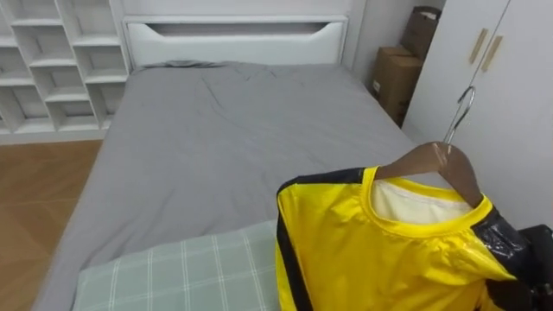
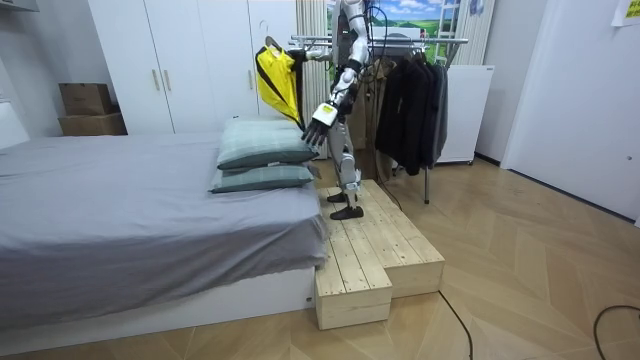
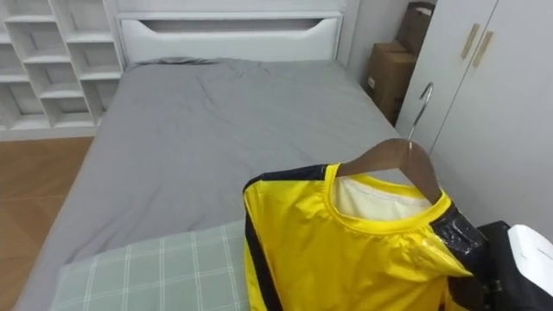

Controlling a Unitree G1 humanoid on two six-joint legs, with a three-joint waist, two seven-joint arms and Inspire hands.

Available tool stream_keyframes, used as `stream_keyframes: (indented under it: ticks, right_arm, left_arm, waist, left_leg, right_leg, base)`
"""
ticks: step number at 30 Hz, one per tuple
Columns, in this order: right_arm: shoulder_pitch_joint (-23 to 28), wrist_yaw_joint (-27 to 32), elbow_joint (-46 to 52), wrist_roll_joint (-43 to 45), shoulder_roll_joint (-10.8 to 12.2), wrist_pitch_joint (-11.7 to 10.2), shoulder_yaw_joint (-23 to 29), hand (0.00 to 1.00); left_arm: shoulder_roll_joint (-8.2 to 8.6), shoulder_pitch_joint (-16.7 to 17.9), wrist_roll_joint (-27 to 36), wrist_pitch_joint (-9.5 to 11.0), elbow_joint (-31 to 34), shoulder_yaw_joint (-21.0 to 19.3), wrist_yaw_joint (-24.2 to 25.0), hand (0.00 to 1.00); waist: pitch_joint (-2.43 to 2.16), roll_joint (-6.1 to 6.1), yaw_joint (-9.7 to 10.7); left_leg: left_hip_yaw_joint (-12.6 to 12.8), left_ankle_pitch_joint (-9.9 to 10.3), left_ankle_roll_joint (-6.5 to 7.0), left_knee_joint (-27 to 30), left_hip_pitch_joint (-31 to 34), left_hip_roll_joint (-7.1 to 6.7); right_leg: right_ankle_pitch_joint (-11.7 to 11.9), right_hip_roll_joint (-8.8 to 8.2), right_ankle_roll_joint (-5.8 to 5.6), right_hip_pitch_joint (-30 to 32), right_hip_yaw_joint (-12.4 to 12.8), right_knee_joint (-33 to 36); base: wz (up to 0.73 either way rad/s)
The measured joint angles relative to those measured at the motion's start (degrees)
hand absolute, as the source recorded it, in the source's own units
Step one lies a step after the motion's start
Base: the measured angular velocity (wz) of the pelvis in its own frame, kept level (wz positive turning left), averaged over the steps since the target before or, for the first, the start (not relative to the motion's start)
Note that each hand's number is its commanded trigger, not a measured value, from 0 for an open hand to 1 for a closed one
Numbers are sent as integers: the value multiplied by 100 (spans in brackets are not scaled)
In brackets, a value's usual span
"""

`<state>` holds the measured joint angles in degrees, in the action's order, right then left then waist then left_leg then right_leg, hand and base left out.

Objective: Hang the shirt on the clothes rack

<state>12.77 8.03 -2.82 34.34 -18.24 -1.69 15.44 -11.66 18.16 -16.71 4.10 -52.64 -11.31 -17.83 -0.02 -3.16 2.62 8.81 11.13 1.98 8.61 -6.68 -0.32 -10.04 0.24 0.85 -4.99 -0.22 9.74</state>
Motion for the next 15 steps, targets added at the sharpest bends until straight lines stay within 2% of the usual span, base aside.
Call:
stream_keyframes:
  ticks: [3,6,11,12,14,15]
  right_arm:
    - [38,1,121,106,5,49,0,100]
    - [48,30,235,251,5,49,-5,100]
    - [49,118,583,446,5,6,-31,100]
    - [46,259,618,498,4,-41,-68,100]
    - [46,444,630,592,5,-85,-132,100]
    - [50,539,631,696,6,-87,-195,100]
  left_arm:
    - [28,170,141,-51,-542,5,83,0]
    - [72,203,147,-167,-727,5,141,0]
    - [77,4,141,-169,-809,10,350,0]
    - [74,-71,146,-169,-807,11,364,0]
    - [69,-145,151,-169,-796,39,376,0]
    - [73,-216,148,-169,-795,60,390,0]
  waist:
    - [12,-27,-10]
    - [18,-58,-28]
    - [38,-111,-149]
    - [1,-134,-152]
    - [-2,-157,-156]
    - [33,-177,-157]
  left_leg:
    - [65,4,4,1,0,1]
    - [65,13,14,4,9,-3]
    - [86,15,16,7,63,1]
    - [108,14,16,17,126,5]
    - [180,14,16,34,211,20]
    - [228,14,16,51,222,36]
  right_leg:
    - [3,10,-2,23,104,10]
    - [5,6,-5,33,109,11]
    - [4,6,-6,56,121,15]
    - [4,7,-6,124,128,28]
    - [11,13,-10,211,163,69]
    - [16,25,-6,237,186,106]
  base:
    - [-13]
    - [0]
    - [0]
    - [0]
    - [-11]
    - [-20]
